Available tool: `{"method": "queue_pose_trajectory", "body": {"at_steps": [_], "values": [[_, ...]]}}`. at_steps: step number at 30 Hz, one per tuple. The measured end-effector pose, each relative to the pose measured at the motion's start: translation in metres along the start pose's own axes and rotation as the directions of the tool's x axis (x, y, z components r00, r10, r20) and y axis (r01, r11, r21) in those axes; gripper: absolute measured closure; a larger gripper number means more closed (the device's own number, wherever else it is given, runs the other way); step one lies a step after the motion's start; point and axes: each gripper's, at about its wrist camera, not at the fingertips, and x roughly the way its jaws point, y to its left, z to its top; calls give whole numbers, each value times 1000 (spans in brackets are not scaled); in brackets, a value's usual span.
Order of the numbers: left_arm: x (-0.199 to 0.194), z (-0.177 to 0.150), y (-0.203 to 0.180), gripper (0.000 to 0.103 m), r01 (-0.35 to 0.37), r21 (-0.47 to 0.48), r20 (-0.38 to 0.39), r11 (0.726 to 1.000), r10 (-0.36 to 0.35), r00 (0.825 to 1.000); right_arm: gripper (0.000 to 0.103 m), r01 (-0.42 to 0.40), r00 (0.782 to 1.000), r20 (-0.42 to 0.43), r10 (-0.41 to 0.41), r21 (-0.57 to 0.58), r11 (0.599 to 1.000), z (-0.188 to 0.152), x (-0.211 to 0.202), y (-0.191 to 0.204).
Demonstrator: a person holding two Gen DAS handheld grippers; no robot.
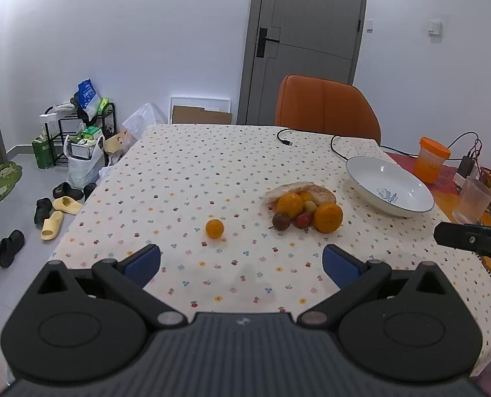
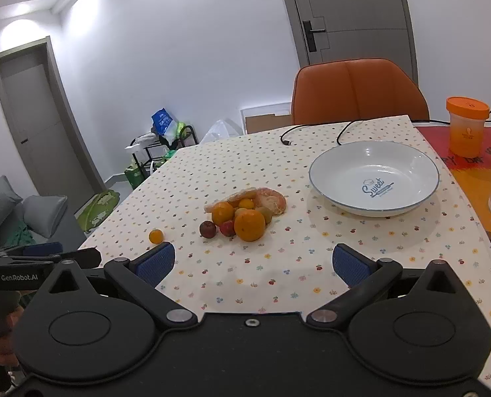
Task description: Organize fruits
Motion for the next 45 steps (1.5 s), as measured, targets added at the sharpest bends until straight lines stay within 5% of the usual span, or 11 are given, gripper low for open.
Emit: {"method": "queue_pose_trajectory", "body": {"at_steps": [45], "values": [[1, 0, 12, 0, -10, -38, 8, 999, 10, 1000, 0, -7, 1000, -11, 6, -26, 1000, 3, 1, 5]]}}
